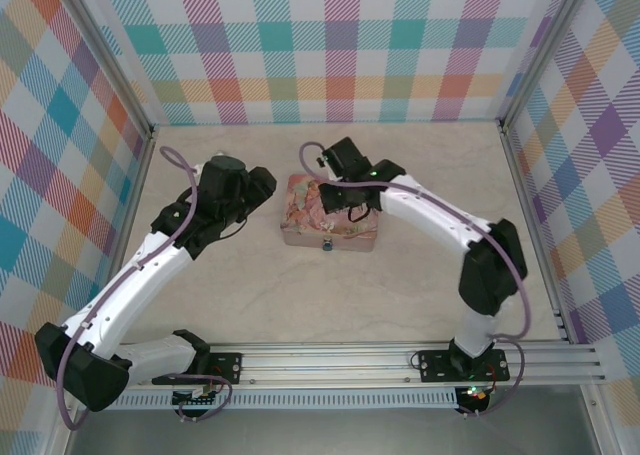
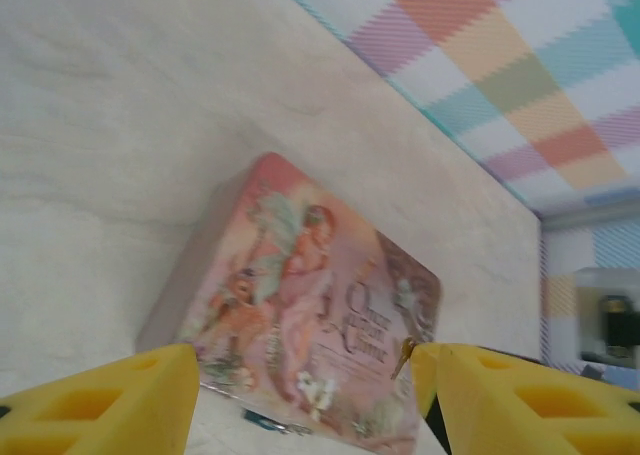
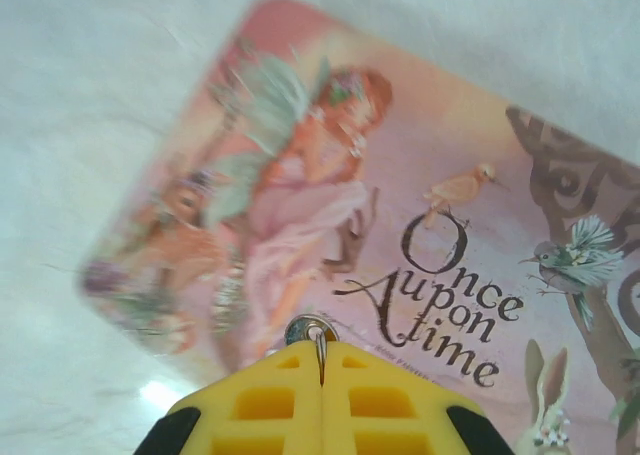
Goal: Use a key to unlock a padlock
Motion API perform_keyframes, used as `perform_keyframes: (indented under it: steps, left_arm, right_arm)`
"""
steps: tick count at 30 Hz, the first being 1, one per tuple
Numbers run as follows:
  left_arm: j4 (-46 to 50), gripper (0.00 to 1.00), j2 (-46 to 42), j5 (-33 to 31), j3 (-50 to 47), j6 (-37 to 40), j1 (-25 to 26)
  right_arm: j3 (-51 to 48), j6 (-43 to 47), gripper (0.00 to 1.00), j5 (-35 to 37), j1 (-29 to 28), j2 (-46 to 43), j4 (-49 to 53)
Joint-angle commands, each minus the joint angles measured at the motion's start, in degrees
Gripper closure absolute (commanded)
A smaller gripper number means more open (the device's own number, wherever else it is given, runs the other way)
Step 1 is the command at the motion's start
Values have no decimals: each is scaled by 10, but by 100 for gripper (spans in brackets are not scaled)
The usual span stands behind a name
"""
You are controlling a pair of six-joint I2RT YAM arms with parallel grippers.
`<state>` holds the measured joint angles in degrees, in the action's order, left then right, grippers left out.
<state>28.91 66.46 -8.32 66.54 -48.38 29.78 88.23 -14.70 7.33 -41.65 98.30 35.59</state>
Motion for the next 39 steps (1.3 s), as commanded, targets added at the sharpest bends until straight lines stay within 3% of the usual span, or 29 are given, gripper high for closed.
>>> perform_keyframes:
  steps: [1, 6, 10, 17, 25, 31, 39]
  left_arm:
    - [-124, 37, 10, 117, -23, 80, -6]
    - [-256, 38, 25, 223, -51, 90, -3]
    - [-326, 40, 41, 265, -65, 71, 1]
    - [-363, 43, 77, 309, -49, 71, 24]
    - [-359, 48, 100, 313, -40, 78, 52]
    - [-354, 60, 111, 314, -34, 79, 58]
    - [-341, 70, 118, 311, -26, 82, 59]
  right_arm:
    - [-36, -59, 100, -61, 9, -70, -81]
    - [-106, -147, 100, -117, 29, -158, -165]
    - [-153, -212, 100, -139, 37, -206, -217]
    - [-171, -243, 100, -148, 38, -225, -232]
    - [-172, -239, 100, -131, 38, -228, -231]
    - [-174, -239, 100, -132, 38, -232, -230]
    - [-176, -242, 100, -132, 38, -239, -232]
